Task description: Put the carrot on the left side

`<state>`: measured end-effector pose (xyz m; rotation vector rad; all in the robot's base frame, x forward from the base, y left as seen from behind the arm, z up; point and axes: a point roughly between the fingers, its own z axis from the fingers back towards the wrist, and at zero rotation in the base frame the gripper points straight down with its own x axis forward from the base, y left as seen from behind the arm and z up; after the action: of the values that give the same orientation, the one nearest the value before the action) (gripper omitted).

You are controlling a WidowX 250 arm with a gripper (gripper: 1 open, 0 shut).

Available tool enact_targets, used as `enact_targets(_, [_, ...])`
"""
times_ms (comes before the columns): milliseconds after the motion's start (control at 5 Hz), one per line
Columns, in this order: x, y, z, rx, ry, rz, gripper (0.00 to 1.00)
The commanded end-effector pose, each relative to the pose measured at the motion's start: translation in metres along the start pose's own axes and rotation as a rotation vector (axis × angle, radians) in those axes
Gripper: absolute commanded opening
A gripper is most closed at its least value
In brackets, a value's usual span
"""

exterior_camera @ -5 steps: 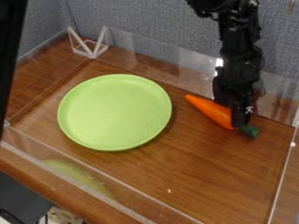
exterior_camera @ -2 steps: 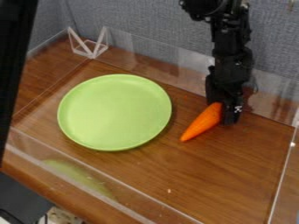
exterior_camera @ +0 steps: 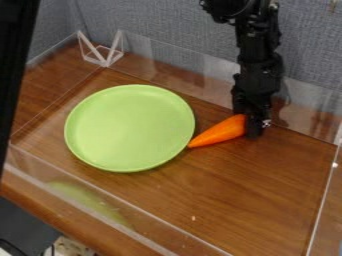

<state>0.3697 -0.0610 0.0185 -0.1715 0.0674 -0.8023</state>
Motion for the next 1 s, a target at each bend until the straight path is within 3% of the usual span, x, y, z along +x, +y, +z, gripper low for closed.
enact_targets(0, [-0.023,-0.01,-0.01,-0.059,0.063,0.051,0.0])
enact_targets(800, [-0.025,-0.024,0.003,-0.077,0.078,0.053,0.0])
